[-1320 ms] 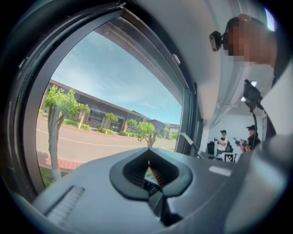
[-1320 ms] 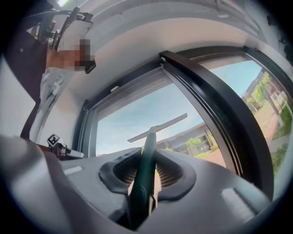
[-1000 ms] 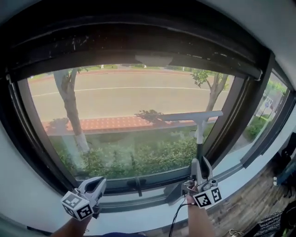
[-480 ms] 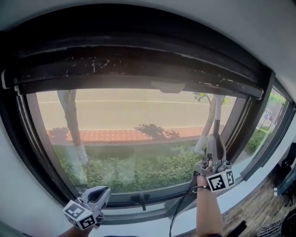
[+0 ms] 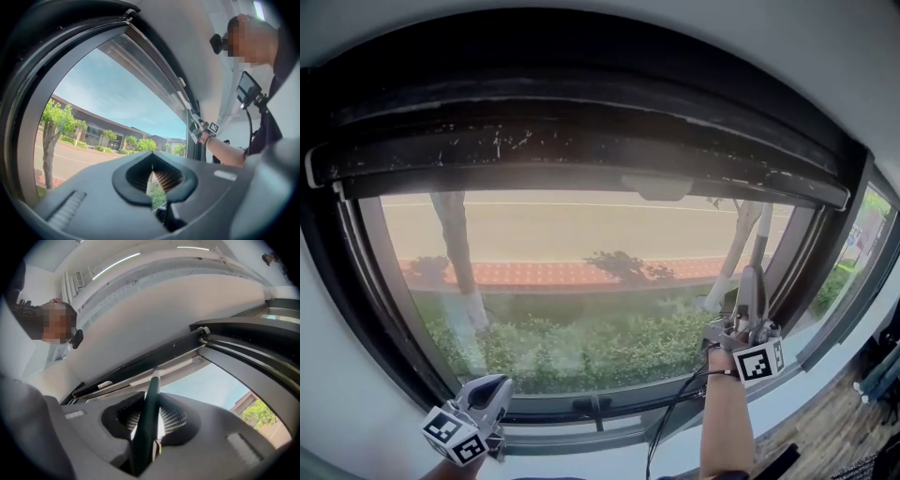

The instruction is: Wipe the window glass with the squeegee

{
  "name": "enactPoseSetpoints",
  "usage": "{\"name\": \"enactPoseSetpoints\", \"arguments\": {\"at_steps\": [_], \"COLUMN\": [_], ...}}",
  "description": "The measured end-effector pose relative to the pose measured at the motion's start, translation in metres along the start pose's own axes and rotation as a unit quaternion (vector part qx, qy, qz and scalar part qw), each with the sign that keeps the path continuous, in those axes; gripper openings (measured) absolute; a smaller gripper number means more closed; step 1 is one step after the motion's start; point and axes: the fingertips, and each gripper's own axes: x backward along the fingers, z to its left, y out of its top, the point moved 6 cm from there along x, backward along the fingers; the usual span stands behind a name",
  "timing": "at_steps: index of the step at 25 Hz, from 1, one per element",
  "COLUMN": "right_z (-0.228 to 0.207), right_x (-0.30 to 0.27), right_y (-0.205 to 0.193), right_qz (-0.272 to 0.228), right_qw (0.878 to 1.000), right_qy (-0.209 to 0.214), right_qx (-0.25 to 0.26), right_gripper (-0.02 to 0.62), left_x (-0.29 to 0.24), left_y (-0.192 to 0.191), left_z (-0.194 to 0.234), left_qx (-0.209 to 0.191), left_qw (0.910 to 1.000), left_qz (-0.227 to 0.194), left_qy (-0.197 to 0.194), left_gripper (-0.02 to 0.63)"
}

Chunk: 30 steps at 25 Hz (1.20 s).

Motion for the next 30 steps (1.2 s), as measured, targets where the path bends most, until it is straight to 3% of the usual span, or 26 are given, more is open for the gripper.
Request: {"name": "enactPoseSetpoints", "arguments": {"at_steps": [7, 15, 30], "right_z": [-0.003, -0.002, 0.006], "right_x": [-0.008, 0.014, 0.08], "right_y": [-0.004, -0.01, -0.034], "right_qz": [0.019, 0.037, 0.081], "right_qw": [1.0, 0.999, 0.995], "right_qy": [0.017, 0.002, -0.038], "right_qx": [0.001, 0.0, -0.038], "right_gripper": [0.103, 0.103, 0.103], "left_x": [0.005, 0.014, 0.022], "left_y": [-0.007, -0.026, -0.039], "left_z": [0.005, -0.001, -0.033], "left_qx": [0.018, 0.029, 0.023], "left_qw": [0.9997, 0.9993, 0.9987], "left_qz": [-0.007, 0.016, 0.044], "left_qy": [0.011, 0.015, -0.011], "left_gripper": [0.005, 0.005, 0.005]}}
